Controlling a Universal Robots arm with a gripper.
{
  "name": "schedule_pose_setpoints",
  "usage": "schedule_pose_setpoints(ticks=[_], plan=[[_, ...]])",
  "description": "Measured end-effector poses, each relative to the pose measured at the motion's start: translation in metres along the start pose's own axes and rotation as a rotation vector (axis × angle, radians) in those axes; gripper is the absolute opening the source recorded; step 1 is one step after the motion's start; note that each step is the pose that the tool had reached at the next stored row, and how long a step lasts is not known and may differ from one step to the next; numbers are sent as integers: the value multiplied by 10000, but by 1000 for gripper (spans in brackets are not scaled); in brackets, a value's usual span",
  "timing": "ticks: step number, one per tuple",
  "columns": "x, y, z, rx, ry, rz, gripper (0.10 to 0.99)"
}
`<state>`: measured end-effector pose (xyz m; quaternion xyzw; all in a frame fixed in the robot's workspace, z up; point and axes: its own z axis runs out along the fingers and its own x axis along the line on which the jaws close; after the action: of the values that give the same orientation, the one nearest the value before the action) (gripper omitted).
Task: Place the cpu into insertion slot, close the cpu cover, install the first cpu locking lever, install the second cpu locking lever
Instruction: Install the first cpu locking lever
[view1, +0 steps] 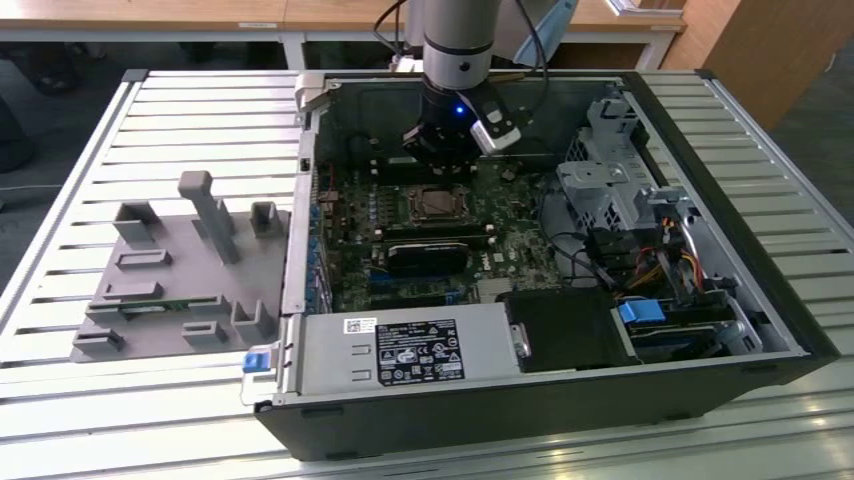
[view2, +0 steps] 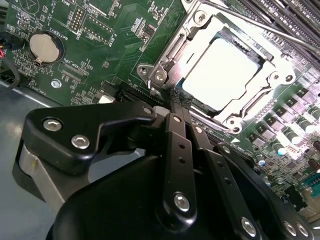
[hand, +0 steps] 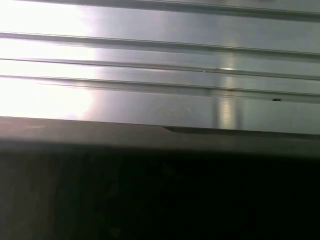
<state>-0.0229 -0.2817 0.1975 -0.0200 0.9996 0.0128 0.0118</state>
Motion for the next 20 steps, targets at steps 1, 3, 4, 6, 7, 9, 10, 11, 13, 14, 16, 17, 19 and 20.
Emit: schedule_pose_setpoints(ticks=[1,3,4,6,7,9,10,11,13,14,16,17,19,20], plan=[[0,0,4,6,2,0,110],[-1,5,10,10,3,2,110],[-2,9,12,10,3,3,110],[-3,21,14,8,2,1,110],[-4,28,15,5,1,1,110],[-4,36,13,2,1,1,110],[-5,38,8,-6,-4,0,110],[-7,41,-3,-19,-12,0,110],[-7,41,-55,-4,-3,1,110],[-7,41,-85,0,0,1,110],[-8,42,-127,0,-1,1,110],[-8,42,-131,0,0,2,110],[-8,38,-131,-1,-1,1,110],[-8,34,-131,0,0,1,110]])
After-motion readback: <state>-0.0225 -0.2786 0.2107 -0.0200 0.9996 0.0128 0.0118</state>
